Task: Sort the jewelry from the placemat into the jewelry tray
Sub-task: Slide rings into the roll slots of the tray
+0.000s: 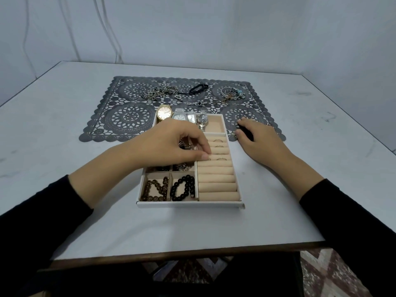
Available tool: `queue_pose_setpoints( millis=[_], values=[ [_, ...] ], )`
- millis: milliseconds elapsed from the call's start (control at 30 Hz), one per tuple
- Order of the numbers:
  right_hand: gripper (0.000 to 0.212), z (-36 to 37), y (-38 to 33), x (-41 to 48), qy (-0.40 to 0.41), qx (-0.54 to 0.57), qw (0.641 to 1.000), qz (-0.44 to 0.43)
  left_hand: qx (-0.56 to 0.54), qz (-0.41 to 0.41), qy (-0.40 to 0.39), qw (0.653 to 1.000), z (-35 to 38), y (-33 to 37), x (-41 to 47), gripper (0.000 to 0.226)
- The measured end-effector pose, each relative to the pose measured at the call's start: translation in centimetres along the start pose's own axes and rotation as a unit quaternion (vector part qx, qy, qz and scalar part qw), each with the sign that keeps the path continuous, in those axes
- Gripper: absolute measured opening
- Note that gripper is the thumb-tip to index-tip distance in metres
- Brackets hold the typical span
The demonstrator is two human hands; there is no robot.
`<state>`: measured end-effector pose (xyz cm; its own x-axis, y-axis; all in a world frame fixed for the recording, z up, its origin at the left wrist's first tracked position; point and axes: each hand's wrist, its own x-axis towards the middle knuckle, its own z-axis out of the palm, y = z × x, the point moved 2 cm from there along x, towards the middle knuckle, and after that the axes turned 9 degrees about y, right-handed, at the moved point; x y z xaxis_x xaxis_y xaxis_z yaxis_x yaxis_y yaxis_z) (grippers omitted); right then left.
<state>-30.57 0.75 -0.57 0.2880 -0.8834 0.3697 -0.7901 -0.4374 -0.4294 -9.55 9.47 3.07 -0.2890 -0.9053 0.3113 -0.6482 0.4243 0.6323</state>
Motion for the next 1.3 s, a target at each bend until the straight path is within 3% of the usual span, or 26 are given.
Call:
queue_pose_setpoints(
  millis=[667,867,1100,1300],
  values=[
    [0.039,0.3,0.7,0.3,0.004,0.017,1.000,0.004,-0.010,-0.047,0.003,0.999,-0.1,0.1,0.2,0.015],
    [0.029,-0.2,0.9,0.8,0.030,0.034,0.999,0.023,-0.033,-0.072,0.125,0.989,-2.9,-0.7,0.2,0.014],
    [0.029,0.1,2.1,4.0,0.096,0.040,0.994,0.021,0.055,-0.119,0.279,0.951,-5.9,-6.9,1.2,0.018],
    [0.026,1.6,2.4,8.0,0.143,0.066,0.987,0.024,0.204,-0.131,0.232,0.942,-7.1,-12.4,3.1,0.036]
  ],
)
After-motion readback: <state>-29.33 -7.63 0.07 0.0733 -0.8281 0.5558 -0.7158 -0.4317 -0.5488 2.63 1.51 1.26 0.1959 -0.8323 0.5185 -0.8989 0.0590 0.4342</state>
